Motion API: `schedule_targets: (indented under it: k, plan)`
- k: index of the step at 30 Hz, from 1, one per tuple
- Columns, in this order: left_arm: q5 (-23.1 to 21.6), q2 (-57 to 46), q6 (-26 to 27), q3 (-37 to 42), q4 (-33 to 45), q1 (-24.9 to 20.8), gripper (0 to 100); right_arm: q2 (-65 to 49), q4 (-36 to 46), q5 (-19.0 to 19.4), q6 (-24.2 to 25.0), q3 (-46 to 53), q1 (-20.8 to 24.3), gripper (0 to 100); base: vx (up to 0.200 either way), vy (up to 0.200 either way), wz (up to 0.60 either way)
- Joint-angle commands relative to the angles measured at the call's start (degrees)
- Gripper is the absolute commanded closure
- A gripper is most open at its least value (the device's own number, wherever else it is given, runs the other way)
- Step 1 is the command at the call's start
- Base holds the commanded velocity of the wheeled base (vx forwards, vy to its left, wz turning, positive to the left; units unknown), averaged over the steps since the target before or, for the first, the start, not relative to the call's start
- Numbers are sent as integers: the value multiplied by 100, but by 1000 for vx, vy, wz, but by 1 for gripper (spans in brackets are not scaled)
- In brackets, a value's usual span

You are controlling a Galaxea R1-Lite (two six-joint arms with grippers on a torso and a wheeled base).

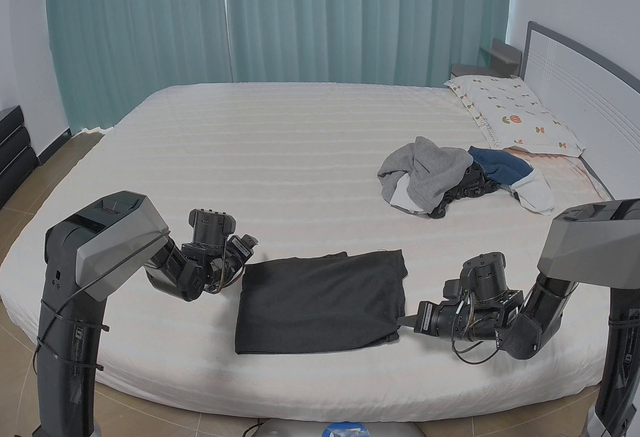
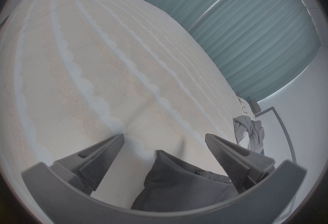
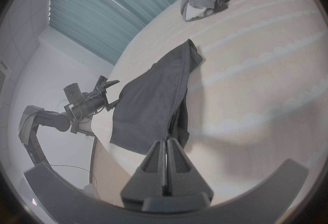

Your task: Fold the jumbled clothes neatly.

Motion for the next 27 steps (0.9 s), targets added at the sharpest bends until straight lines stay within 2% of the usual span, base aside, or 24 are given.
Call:
schedule_targets:
  k: [1, 16, 17, 22, 26, 27]
  plan:
    - [1, -2, -2, 0, -5, 0, 0, -490, 362, 6, -15, 104, 4, 100, 0, 0, 0]
    - [1, -19, -11, 0, 4, 0, 0, -349, 476, 6, -208, 209, 39, 100, 0, 0, 0]
    - [-8, -19, -11, 0, 4, 0, 0, -340, 512, 6, -261, 209, 30, 0, 0, 0, 0]
    - [-87, -160, 6, 123, 48, 8, 0, -402, 547, 15, -313, 227, -75, 0, 0, 0, 0]
    - [-579, -459, 6, 413, 56, 87, 0, -419, 485, 32, -243, 156, -207, 0, 0, 0, 0]
    - [-860, -600, 15, 554, 48, 140, 0, -402, 485, 32, -190, 112, -268, 0, 0, 0, 0]
